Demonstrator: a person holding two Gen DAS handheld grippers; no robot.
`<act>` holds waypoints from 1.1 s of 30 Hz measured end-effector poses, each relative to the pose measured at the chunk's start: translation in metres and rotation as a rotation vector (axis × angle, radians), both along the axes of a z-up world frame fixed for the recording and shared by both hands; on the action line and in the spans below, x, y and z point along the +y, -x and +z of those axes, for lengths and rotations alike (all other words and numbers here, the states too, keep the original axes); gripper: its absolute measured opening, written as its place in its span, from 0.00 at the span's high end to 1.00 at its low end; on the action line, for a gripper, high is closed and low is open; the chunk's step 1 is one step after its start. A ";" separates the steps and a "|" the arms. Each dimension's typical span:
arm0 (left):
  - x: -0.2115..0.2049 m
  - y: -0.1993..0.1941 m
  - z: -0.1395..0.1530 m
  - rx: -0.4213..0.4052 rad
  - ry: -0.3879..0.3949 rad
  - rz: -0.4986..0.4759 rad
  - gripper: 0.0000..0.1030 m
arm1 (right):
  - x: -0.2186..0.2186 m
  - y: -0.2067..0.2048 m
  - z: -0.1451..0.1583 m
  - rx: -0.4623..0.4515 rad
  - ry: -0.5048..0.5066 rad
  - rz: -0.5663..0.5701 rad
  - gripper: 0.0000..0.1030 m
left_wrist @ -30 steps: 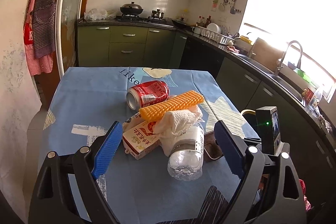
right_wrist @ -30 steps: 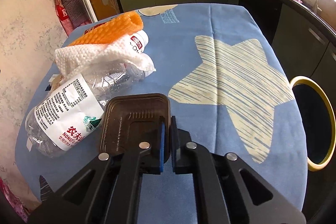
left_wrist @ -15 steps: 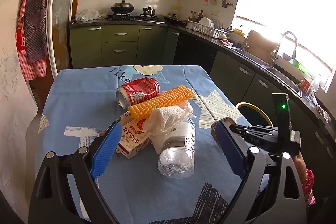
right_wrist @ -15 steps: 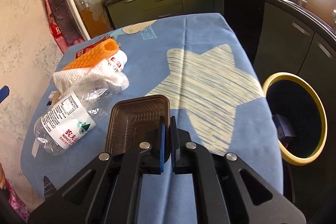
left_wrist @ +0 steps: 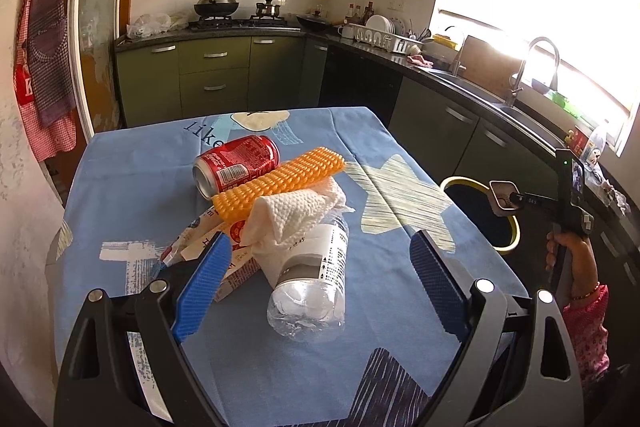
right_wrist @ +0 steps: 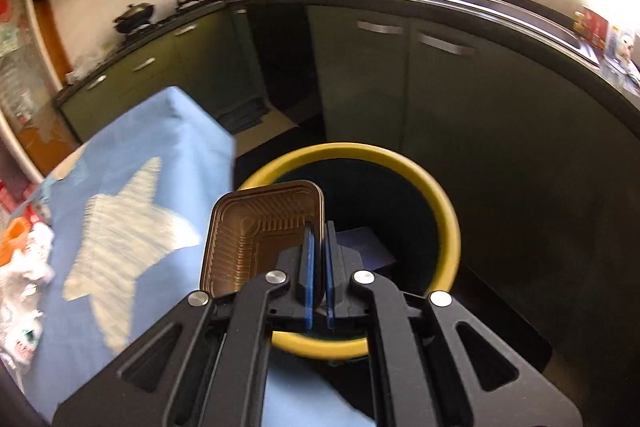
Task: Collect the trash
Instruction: 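Carry the brown tray over the bin and open the right tool, then grasp the clear water bottle with the left tool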
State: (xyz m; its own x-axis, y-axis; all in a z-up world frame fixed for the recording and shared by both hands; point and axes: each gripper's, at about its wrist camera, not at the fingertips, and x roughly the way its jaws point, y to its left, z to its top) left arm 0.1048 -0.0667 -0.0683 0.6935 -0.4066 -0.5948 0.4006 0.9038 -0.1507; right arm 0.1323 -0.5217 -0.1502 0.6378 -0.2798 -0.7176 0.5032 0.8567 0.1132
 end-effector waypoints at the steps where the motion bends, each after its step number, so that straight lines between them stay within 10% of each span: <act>1: -0.002 -0.001 0.000 0.002 -0.004 -0.002 0.13 | -0.008 -0.001 -0.004 0.008 -0.002 -0.016 0.96; 8: -0.022 -0.006 -0.002 0.008 -0.035 -0.038 0.13 | -0.038 -0.009 -0.026 0.044 -0.004 -0.075 0.94; 11: -0.029 -0.008 -0.004 0.016 -0.045 -0.053 0.13 | -0.041 -0.005 -0.029 0.027 -0.005 -0.099 0.75; 18: -0.034 -0.009 -0.008 0.030 -0.048 -0.067 0.13 | -0.035 0.007 -0.028 0.003 -0.031 -0.072 0.66; 33: -0.030 -0.030 -0.033 0.200 -0.025 -0.127 0.14 | -0.014 0.007 -0.033 0.003 -0.076 -0.016 0.64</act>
State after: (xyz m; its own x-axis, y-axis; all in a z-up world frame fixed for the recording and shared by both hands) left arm 0.1348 -0.0964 -0.1009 0.5051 -0.4666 -0.7261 0.4761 0.8523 -0.2165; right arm 0.1253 -0.5354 -0.1833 0.6317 -0.2343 -0.7390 0.5170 0.8376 0.1764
